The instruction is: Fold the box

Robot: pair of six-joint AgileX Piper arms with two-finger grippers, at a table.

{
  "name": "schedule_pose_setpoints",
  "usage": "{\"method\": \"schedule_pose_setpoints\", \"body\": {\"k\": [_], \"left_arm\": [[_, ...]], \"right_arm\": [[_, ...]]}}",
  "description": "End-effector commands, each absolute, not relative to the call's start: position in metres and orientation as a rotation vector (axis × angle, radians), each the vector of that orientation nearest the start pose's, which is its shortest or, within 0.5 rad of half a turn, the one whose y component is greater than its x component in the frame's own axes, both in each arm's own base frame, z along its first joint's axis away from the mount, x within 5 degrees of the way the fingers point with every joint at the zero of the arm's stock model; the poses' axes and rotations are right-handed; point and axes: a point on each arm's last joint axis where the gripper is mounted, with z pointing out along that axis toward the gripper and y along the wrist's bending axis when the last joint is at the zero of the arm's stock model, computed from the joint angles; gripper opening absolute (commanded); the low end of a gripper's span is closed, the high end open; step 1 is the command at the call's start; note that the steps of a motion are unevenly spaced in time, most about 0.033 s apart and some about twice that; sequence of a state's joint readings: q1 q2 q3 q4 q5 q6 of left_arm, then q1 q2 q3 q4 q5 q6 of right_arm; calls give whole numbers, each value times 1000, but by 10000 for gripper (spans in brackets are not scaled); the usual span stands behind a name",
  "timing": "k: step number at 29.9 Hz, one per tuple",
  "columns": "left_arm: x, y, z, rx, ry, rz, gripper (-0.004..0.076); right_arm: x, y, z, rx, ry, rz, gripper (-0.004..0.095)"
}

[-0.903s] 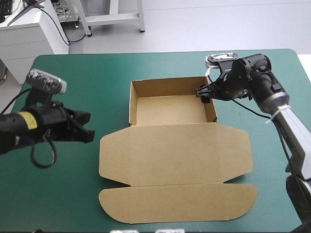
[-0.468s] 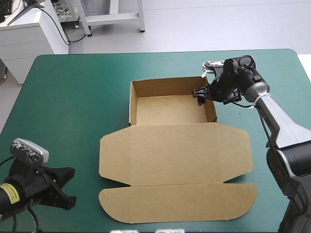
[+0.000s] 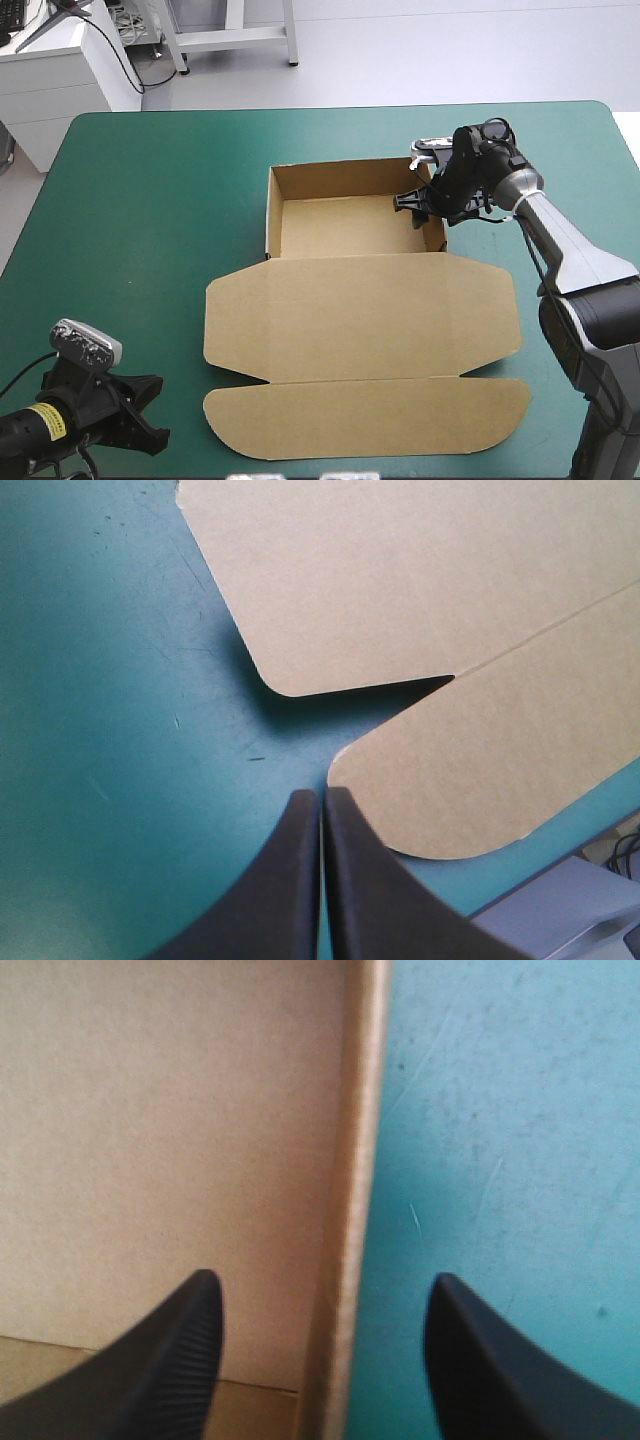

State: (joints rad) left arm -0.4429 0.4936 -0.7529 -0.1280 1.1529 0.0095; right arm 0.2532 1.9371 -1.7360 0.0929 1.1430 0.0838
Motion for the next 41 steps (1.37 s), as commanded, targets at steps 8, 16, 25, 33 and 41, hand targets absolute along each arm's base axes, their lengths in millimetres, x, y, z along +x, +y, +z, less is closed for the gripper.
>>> {"method": "schedule_pose_setpoints", "body": {"k": [8, 16, 25, 33, 41], "left_arm": [[54, -39, 343, 510, 2250, -414, -8], [54, -40, 343, 508, 2251, -419, -8], [54, -39, 343, 510, 2255, -411, -8], [55, -39, 343, 508, 2251, -410, -8], [55, -39, 344, 506, 2242, -411, -8]], "right_arm": [[401, 108, 313, -219, 2761, 209, -4], [403, 46, 393, -189, 2540, -130, -19], [392, -94, 423, 223, 2425, -331, -19], [372, -199, 389, 599, 2493, -270, -19], [362, -243, 352, 701, 2549, -131, 17]]}}
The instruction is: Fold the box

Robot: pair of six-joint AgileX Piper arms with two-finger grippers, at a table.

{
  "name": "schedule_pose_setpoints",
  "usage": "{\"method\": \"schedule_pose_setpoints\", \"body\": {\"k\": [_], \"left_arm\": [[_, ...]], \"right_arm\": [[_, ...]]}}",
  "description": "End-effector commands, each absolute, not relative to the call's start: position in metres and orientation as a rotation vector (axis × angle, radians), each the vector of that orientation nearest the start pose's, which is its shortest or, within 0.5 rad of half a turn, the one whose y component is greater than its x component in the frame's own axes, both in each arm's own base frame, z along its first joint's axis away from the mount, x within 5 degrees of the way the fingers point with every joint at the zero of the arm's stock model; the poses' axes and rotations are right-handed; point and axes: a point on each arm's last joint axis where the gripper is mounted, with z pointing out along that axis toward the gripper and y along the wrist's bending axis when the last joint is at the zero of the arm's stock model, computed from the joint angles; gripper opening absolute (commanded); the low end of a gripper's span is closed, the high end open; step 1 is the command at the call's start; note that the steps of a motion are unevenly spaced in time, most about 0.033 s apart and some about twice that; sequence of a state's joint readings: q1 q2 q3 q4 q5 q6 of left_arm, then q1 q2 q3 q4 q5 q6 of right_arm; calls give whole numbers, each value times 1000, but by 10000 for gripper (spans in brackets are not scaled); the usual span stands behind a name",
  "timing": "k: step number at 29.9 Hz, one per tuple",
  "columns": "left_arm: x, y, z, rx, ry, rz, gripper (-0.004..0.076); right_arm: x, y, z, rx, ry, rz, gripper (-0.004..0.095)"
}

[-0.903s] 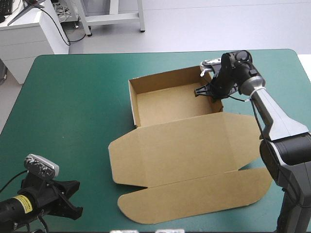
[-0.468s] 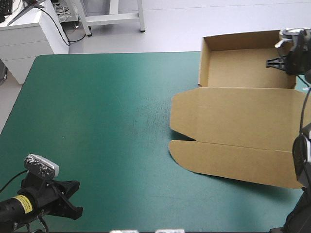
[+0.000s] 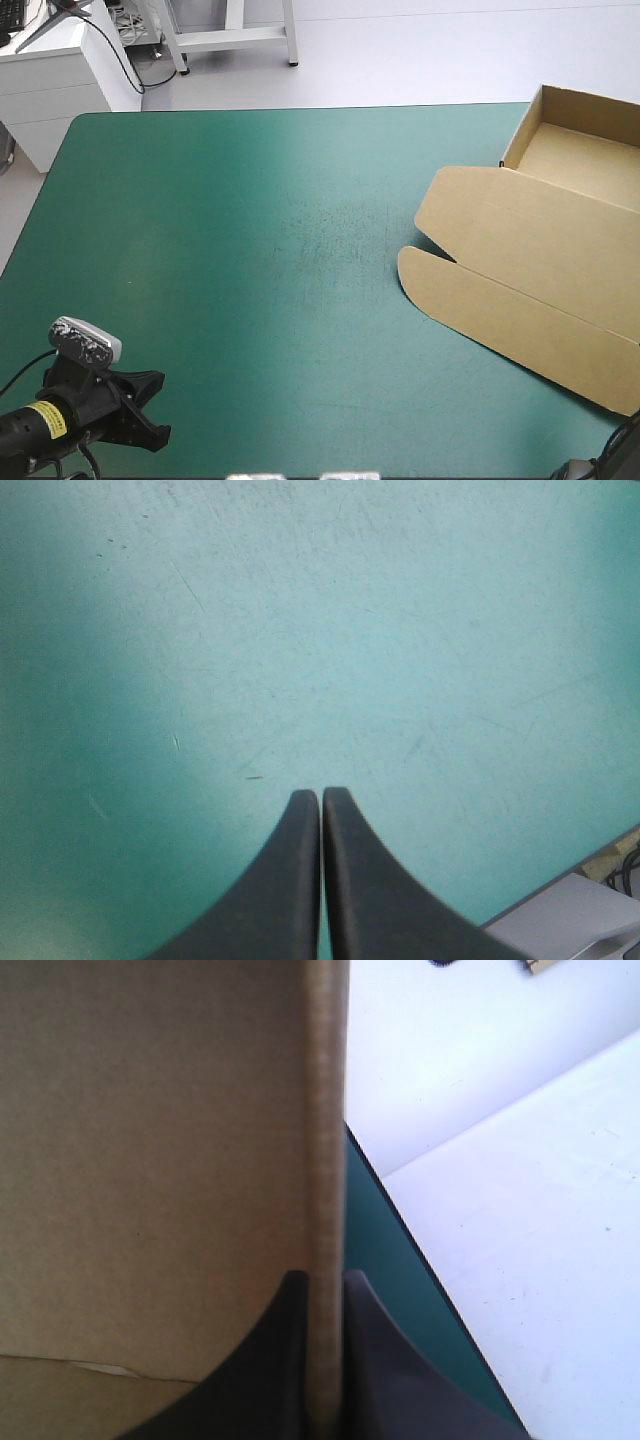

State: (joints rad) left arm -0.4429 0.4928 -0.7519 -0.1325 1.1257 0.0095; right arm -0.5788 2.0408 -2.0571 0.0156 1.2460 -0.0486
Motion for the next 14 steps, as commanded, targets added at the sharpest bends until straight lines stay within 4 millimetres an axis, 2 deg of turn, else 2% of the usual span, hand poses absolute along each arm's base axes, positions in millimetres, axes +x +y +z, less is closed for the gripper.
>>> {"method": "schedule_pose_setpoints", "body": {"k": [1, 3, 7, 9, 11, 14], "left_arm": [[55, -39, 344, 506, 2242, -411, -8], [55, -39, 344, 505, 2240, -412, -8], [56, -40, 345, 502, 2230, -413, -8], [56, -40, 345, 502, 2230, -413, -8], [56, -40, 345, 502, 2230, -413, -8], [56, -40, 345, 502, 2230, -413, -8]], "right_arm": [[362, -242, 350, 699, 2553, -110, 65], [363, -242, 350, 687, 2554, -95, 190], [363, -242, 350, 676, 2560, -109, 622], [361, -242, 351, 694, 2555, -115, 795], [358, -240, 358, 691, 2537, -114, 886], [349, -231, 380, 671, 2488, -119, 895]]}}
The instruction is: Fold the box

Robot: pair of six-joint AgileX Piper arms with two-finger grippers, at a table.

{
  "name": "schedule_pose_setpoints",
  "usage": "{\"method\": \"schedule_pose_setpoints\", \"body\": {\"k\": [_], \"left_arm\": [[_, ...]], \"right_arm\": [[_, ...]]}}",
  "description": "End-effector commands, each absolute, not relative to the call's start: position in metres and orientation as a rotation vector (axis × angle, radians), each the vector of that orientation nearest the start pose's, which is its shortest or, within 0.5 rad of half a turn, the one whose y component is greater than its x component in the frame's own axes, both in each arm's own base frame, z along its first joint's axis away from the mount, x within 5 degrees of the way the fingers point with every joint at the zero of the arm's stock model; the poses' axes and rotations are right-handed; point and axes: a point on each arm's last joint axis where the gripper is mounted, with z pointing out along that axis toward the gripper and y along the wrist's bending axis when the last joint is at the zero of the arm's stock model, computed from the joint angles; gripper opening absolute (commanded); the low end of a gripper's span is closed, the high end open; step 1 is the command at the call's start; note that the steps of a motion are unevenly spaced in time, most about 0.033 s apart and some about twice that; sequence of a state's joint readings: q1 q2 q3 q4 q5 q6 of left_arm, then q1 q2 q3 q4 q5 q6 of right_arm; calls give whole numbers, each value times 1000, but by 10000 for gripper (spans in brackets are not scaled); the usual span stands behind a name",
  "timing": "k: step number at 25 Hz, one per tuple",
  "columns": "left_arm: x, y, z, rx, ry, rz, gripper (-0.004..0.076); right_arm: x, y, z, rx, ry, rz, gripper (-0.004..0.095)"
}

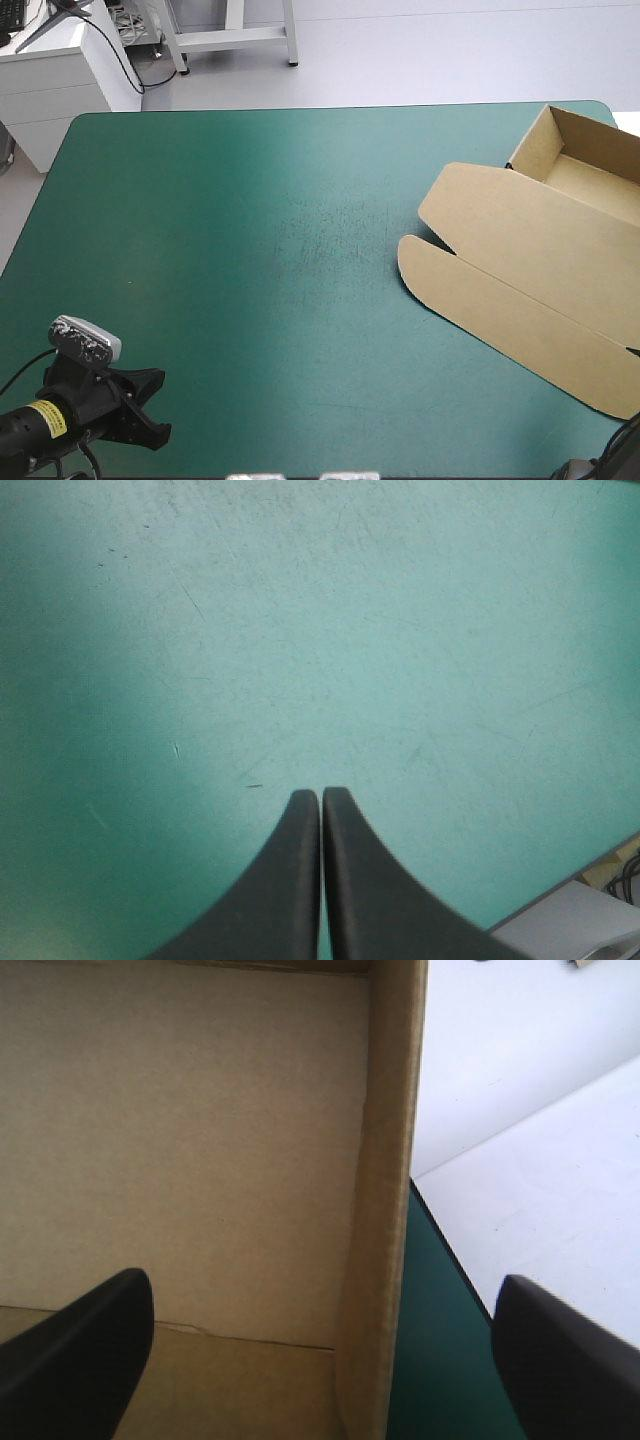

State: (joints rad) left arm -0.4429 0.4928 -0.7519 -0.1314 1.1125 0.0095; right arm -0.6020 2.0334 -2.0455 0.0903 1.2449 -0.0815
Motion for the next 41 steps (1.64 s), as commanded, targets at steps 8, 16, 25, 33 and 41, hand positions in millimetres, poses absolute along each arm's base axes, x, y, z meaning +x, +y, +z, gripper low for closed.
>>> {"method": "schedule_pose_setpoints", "body": {"k": [8, 16, 25, 33, 41], "left_arm": [[57, -40, 346, 497, 2213, -411, -8], [60, -41, 350, 526, 2135, -400, -8], [66, -43, 360, 465, 2017, -423, -8], [72, -45, 337, 468, 2016, -412, -8], [55, -35, 305, 424, 1896, -431, -8]], "right_arm": [[308, -167, 442, 521, 2358, 25, 665], [283, -81, 458, 250, 2374, 102, 2], [238, 4, 432, -92, 2326, 159, 0], [160, 23, 396, -252, 2070, 133, 0], [108, 17, 342, -239, 2000, 97, 0]]}}
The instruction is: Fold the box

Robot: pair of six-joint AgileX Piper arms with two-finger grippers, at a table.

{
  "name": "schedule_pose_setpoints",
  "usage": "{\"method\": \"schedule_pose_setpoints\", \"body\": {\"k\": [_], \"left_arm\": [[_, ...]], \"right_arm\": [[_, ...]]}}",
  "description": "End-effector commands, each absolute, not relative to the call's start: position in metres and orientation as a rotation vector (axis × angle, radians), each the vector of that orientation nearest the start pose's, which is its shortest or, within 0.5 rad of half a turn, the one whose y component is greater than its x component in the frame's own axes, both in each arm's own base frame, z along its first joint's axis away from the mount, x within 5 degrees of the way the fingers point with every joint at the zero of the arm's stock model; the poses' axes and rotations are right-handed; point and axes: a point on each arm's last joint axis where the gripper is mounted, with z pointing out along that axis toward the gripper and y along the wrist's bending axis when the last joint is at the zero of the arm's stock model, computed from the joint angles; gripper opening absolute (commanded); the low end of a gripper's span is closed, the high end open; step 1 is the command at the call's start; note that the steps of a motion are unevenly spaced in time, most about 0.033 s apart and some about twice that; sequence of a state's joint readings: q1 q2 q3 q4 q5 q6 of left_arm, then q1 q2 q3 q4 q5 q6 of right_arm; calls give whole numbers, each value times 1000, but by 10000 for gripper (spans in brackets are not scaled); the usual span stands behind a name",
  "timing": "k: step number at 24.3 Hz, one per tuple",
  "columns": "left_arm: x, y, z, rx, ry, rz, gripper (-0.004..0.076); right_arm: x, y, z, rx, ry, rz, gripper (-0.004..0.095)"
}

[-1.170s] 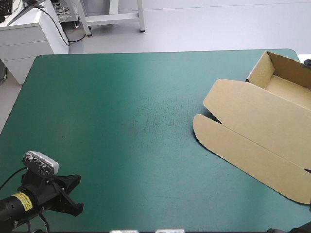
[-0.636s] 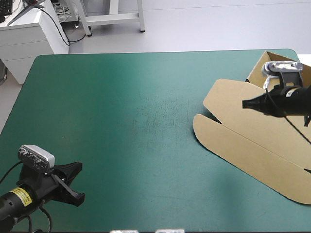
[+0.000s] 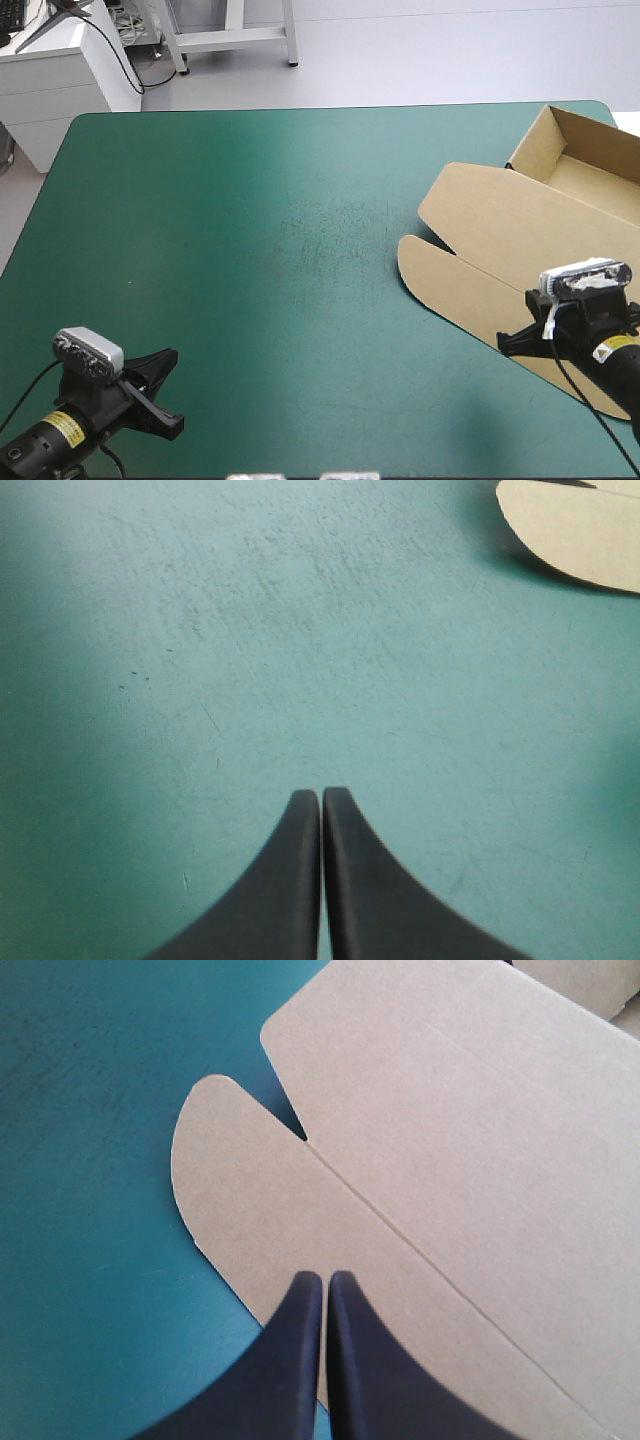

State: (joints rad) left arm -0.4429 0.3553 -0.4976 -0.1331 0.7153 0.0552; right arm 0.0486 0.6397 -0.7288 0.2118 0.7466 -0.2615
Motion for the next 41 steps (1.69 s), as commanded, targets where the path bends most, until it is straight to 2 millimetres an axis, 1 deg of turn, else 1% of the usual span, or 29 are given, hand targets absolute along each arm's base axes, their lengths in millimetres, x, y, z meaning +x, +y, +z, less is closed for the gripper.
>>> {"method": "schedule_pose_setpoints", "body": {"k": [1, 7, 10, 15, 21, 22, 26, 41], "left_arm": [[50, -33, 303, 420, 1874, -434, -8], [35, -25, 294, 413, 1807, -435, -8], [28, -23, 287, 419, 1810, -436, -8], [24, -20, 286, 416, 1786, -440, -8], [23, -20, 286, 415, 1781, -440, -8], [23, -20, 286, 415, 1781, -440, -8], [23, -20, 286, 415, 1781, -440, -8], [23, -20, 286, 415, 1781, -440, -8]], "right_arm": [[101, 17, 334, -233, 1979, 93, 0], [75, 14, 316, -214, 1860, 73, 0], [62, 13, 311, -212, 1811, 67, 0], [44, 12, 303, -182, 1740, 82, -19], [30, 8, 293, -133, 1721, 80, -19], [24, 7, 292, -114, 1716, 77, -19], [11, 4, 291, -66, 1663, 84, -19], [10, 4, 291, -65, 1659, 86, -19]]}}
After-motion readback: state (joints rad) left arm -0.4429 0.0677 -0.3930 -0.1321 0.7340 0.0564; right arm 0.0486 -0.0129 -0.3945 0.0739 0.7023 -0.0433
